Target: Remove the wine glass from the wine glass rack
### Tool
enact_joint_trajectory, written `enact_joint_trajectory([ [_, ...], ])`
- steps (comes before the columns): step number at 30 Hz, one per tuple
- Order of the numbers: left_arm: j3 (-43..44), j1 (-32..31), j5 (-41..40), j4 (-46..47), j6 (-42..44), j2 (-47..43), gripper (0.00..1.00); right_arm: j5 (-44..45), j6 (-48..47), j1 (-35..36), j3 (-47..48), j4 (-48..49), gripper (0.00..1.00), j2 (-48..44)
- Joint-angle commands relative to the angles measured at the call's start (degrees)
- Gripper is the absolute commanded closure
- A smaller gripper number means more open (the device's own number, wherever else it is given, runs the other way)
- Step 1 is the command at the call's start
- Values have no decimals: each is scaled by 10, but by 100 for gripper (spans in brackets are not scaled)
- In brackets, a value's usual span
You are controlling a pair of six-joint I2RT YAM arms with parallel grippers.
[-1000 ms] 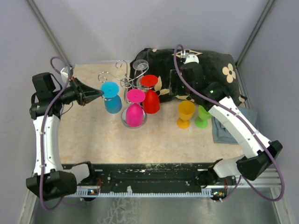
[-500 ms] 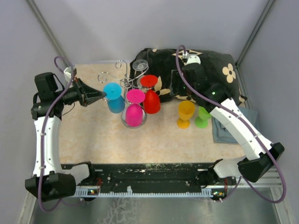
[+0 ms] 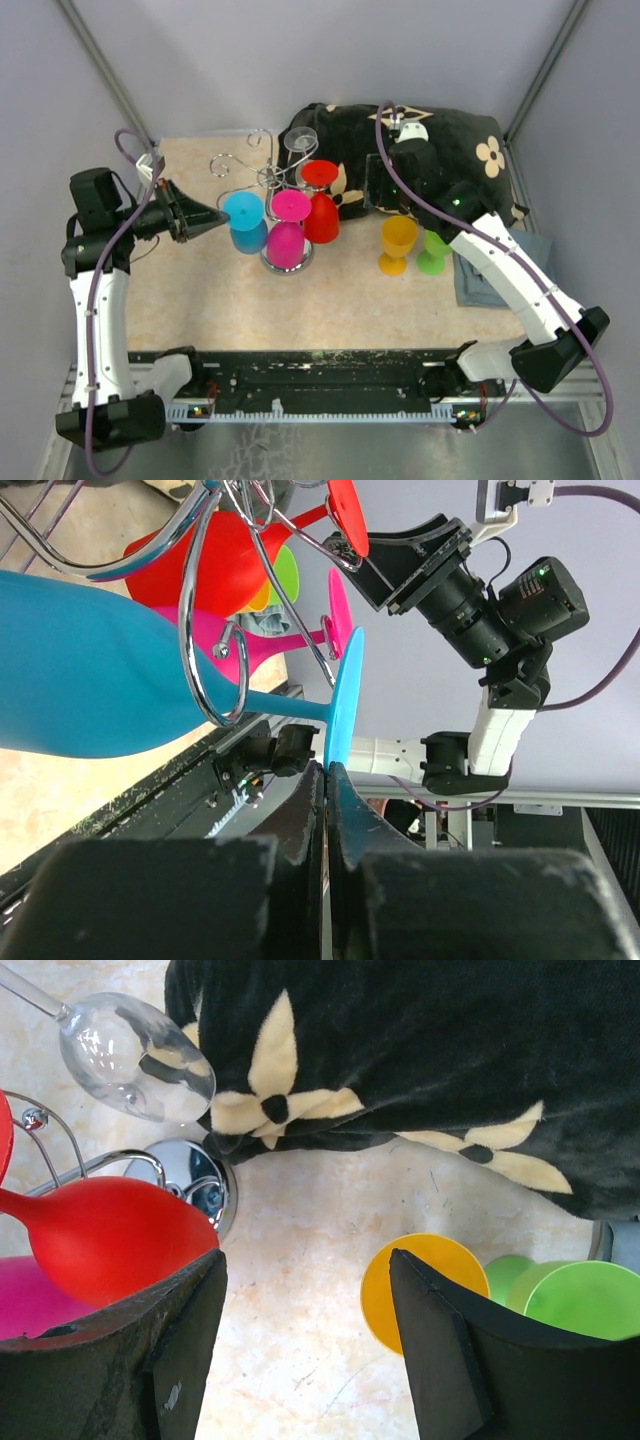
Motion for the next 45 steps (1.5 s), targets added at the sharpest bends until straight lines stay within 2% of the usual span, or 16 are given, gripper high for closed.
enact_joint_trajectory([
  [1,-7,1,4,-16,25,-22,100,-3,-6,1,15,10,34,-23],
  [10,-12,3,-8,-51,60,-59,100,-9,-6,1,17,5,34,-30],
  [16,28,4,-28,-93,107,-76,100,-11,-14,1,30,-1,34,-27],
  [33,99,17,-238,-245,303,-132,100,-30,-62,1,127,0,34,29],
  [39,173,16,-343,-287,412,-107,100,-33,-70,0,155,-1,34,42],
  [45,282,16,-421,-262,526,-55,100,-48,-72,-3,187,9,34,62],
])
